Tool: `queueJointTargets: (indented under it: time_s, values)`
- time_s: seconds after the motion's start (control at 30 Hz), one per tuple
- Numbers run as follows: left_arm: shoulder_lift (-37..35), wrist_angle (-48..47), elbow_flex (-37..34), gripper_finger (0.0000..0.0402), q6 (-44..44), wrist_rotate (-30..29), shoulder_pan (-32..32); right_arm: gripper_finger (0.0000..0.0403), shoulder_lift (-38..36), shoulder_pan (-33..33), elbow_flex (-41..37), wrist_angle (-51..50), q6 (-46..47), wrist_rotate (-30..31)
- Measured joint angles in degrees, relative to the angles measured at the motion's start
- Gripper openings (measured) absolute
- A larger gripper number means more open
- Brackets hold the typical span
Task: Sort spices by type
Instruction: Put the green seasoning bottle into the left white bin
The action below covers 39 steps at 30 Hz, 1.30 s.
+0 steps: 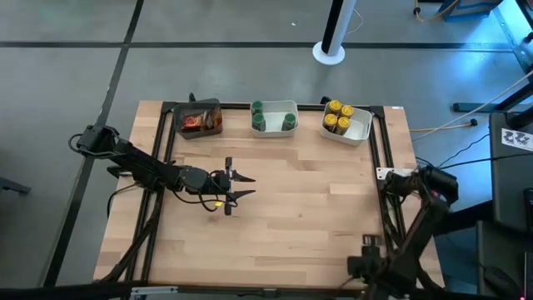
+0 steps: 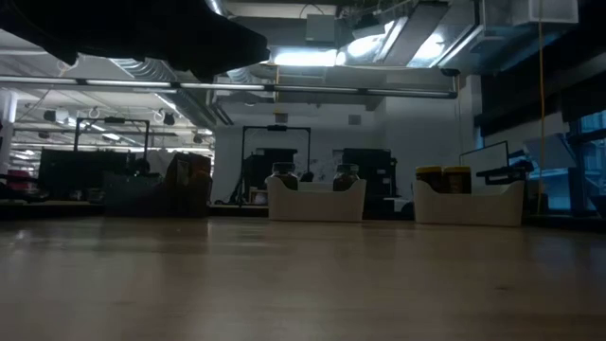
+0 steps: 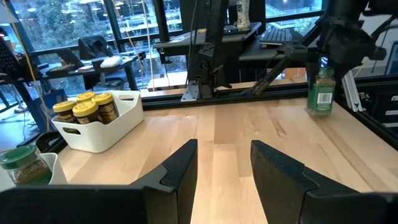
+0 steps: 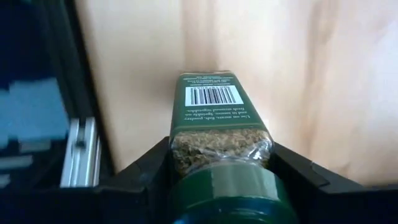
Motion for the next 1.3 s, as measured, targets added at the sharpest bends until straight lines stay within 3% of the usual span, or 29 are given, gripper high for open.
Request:
queueJointTargets:
  time_s: [0.47, 0.8, 0.93, 1.3]
  values:
    - [0.0, 0.0, 0.0, 0.0129, -1.2, 0.0, 0.1, 0.0199, -4.5, -18.2, 0.0, -5.6, -13.9, 13.3]
    - [0.7, -2.7, 0.1, 0.0045, -3.2, 0.0, 0.7, 0.02, -4.5, -29.1, 0.0, 0.8, -28.1, 20.3]
    - [3.8, -3.6, 1.1, 0.0006, -4.0, 2.0, 1.8, 0.02, -4.5, -32.7, 0.0, 5.5, -32.7, 20.9]
    - [17.3, -3.5, 9.1, 0.0004, -3.6, 4.4, 2.5, 0.02, -4.5, -40.2, 0.0, 16.1, -41.3, 21.5]
